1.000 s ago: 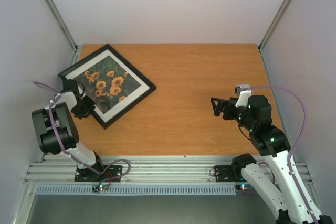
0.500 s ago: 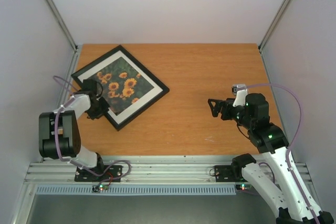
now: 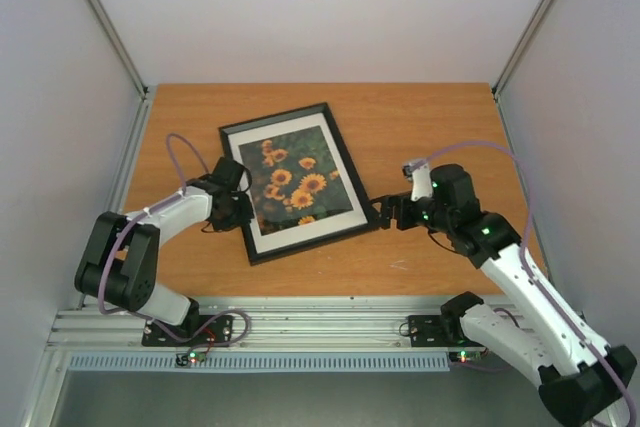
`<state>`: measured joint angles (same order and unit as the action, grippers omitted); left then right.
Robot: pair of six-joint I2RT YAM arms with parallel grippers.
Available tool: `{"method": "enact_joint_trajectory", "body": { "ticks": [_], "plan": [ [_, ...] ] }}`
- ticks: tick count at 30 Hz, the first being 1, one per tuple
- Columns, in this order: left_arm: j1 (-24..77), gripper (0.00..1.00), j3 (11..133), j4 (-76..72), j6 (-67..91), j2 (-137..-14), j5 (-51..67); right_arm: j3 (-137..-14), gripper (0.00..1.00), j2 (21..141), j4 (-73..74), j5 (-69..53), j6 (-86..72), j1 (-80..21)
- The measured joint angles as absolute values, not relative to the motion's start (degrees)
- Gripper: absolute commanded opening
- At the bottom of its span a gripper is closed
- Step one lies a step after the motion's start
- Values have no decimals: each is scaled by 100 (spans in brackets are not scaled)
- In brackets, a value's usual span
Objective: Take the photo out of the frame
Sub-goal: Move the photo frame to the center of the board.
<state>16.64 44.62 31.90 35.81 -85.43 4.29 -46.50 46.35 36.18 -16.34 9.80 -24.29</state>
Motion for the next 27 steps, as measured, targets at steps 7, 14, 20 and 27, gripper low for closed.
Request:
{"method": "enact_joint_trajectory", "body": {
  "ticks": [7, 14, 20, 27],
  "plan": [
    [2226, 4, 4429, 2884, 3540, -8576, 454, -4512, 99, 5627, 3199, -1387, 1100, -3332],
    [2427, 3, 4359, 2515, 3564, -8661, 454, -4578, 98, 6862, 2818, -749, 1507, -4510],
    [2453, 1, 4191, 2027, 3605, -8635, 602, -4794, 98, 7863, 2681, 16, 1957, -5487],
    [2460, 0, 3933, 1686, 3686, -8405, 753, -4856, 98, 8392, 2307, 1118, 2423, -6460]
  ]
}}
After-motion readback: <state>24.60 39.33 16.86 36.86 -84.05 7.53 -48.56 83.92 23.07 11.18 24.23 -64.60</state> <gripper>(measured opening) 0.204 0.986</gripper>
